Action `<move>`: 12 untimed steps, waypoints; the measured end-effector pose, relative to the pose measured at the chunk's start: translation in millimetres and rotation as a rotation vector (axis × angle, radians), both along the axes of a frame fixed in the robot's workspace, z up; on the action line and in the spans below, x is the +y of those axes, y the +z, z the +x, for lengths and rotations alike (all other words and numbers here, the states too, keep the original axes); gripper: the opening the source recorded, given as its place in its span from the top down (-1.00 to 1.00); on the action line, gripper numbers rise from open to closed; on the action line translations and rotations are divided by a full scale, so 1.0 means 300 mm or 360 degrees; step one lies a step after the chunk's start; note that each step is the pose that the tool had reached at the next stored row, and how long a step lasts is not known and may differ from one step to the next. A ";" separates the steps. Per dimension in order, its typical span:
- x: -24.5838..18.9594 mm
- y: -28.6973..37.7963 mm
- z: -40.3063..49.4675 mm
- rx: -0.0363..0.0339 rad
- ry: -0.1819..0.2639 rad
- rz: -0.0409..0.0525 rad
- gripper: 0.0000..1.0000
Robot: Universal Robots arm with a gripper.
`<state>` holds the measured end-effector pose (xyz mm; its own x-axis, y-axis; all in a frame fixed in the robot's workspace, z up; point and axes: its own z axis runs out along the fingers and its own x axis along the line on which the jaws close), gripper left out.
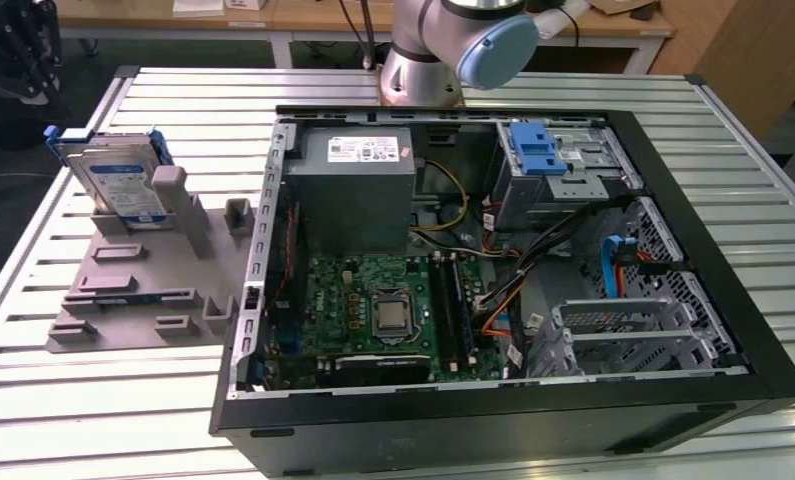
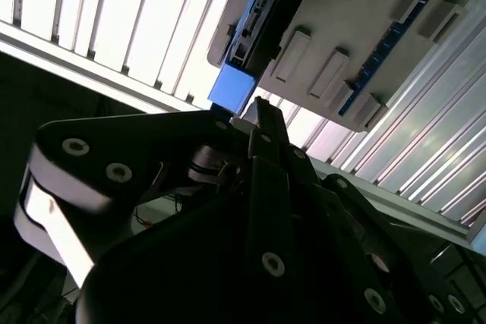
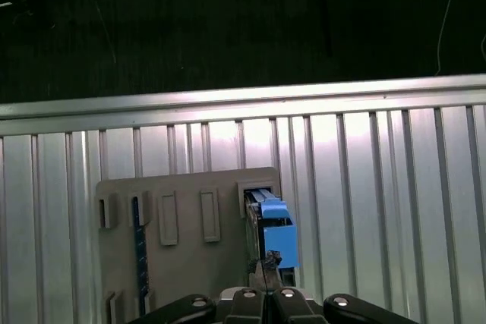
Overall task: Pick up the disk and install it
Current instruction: 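Pick up the disk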
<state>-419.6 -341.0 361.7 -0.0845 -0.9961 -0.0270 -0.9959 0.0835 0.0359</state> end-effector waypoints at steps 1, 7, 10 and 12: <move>0.000 -0.002 0.000 -0.0007 -0.0012 0.0000 0.79; 0.001 -0.005 0.000 -0.0023 -0.0040 0.0000 0.79; 0.001 -0.005 0.000 -0.0023 -0.0040 0.0000 0.79; 0.001 -0.005 0.000 -0.0023 -0.0040 0.0000 0.77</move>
<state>-419.6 -340.8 360.2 -0.1094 -0.9936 -0.0283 -0.9938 0.1088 0.0214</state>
